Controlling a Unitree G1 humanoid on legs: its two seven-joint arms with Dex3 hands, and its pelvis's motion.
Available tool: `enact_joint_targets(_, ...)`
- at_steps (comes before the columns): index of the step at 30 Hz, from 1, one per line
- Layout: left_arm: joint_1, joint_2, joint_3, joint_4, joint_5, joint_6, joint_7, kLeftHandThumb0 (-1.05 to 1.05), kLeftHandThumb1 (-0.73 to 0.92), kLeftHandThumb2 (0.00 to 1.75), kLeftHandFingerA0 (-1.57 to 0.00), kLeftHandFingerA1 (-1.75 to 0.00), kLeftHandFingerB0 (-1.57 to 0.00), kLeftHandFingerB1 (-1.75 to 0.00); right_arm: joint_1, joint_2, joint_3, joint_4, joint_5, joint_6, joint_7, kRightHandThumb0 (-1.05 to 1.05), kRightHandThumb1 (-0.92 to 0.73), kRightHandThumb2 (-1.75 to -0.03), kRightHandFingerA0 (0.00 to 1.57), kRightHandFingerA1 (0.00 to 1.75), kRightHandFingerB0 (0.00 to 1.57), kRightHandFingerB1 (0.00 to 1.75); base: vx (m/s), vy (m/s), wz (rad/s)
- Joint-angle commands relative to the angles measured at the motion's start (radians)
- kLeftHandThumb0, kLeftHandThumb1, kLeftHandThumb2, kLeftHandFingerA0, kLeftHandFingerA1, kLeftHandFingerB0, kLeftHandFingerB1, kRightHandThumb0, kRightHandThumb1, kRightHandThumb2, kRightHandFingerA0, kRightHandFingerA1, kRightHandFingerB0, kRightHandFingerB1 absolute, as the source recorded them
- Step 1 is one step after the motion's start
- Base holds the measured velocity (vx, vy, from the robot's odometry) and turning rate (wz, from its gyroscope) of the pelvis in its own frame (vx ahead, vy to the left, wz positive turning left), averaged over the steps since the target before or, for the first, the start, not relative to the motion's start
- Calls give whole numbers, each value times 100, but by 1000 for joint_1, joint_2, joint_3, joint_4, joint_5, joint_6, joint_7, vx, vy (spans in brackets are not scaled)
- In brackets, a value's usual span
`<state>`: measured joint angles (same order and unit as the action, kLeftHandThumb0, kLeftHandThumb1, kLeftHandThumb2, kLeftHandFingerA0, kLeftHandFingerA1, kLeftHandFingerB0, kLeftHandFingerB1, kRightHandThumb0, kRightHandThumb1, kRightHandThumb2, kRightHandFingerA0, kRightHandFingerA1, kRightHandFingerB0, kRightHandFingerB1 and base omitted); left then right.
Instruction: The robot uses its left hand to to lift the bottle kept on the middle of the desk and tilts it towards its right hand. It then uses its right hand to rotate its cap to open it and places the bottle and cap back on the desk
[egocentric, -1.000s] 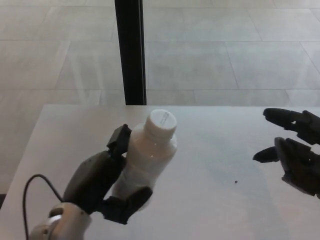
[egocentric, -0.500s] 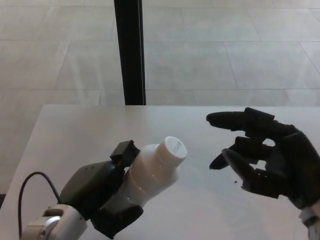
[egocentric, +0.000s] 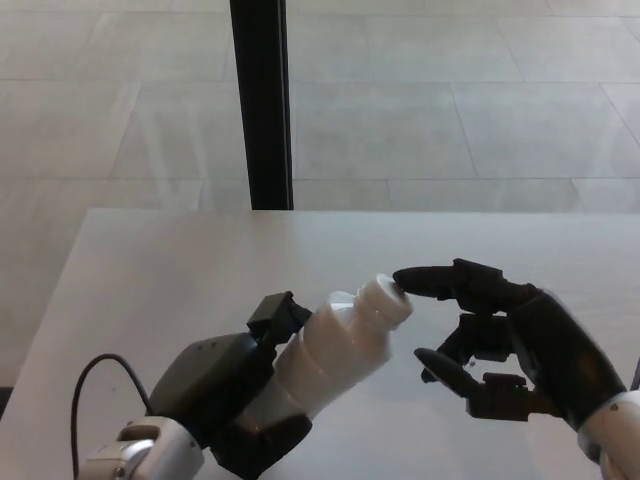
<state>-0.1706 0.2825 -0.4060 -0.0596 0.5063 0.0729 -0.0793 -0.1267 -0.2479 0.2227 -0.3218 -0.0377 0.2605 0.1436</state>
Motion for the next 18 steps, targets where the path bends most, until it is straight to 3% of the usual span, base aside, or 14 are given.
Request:
enact_joint_targets(1, 3, -10, 8, -5, 15, -26, 12, 19, 74, 142, -132, -136, -123, -129, -17, 5, -11, 19, -60, 54, -22, -63, -61, -59, 70, 122, 49, 42, 0, 0, 0)
enact_joint_targets(5, 7, -10, 5, -8, 27, -25, 8, 19, 72, 139, -128, -133, -121, -126, -24, 18, -22, 10, -75, 63, -31, -65, -60, -59, 71, 124, 49, 41, 0, 0, 0)
enact_joint_targets(6, 11, -7, 3, -10, 28, -29, 6, 30, 42, 159, -122, -168, -110, -146, -23, 22, -22, 4, -80, 56, -35, -63, -60, -59, 72, 120, 50, 40, 0, 0, 0)
enact_joint_targets(8, 15, -6, 2, -14, 29, -32, 6, 27, 39, 162, -120, -170, -108, -146, -21, 34, -26, -4, -79, 29, -38, -62, -60, -59, 75, 118, 51, 40, 0, 0, 0)
enact_joint_targets(9, 15, -8, 1, -10, 31, -35, 12, 19, 71, 138, -128, -133, -121, -125, -19, 43, -29, -6, -72, 15, -37, -62, -59, -58, 75, 117, 51, 41, 0, 0, 0)
enact_joint_targets(16, 23, -8, -4, 0, 38, -61, 30, 19, 69, 137, -127, -132, -120, -125, -20, 76, -24, -42, -87, 7, -29, -65, -55, -61, 74, 121, 52, 42, 0, 0, 0)
enact_joint_targets(17, 23, -10, -4, -4, 37, -53, 25, 29, 40, 162, -123, -169, -111, -147, -21, 77, -22, -44, -92, 3, -29, -63, -59, -59, 75, 120, 53, 41, 0, 0, 0)
enact_joint_targets(18, 22, -11, -5, -2, 38, -52, 26, 29, 38, 161, -123, -169, -111, -147, -22, 83, -22, -52, -91, 3, -25, -65, -54, -61, 74, 120, 52, 41, 0, 0, 0)
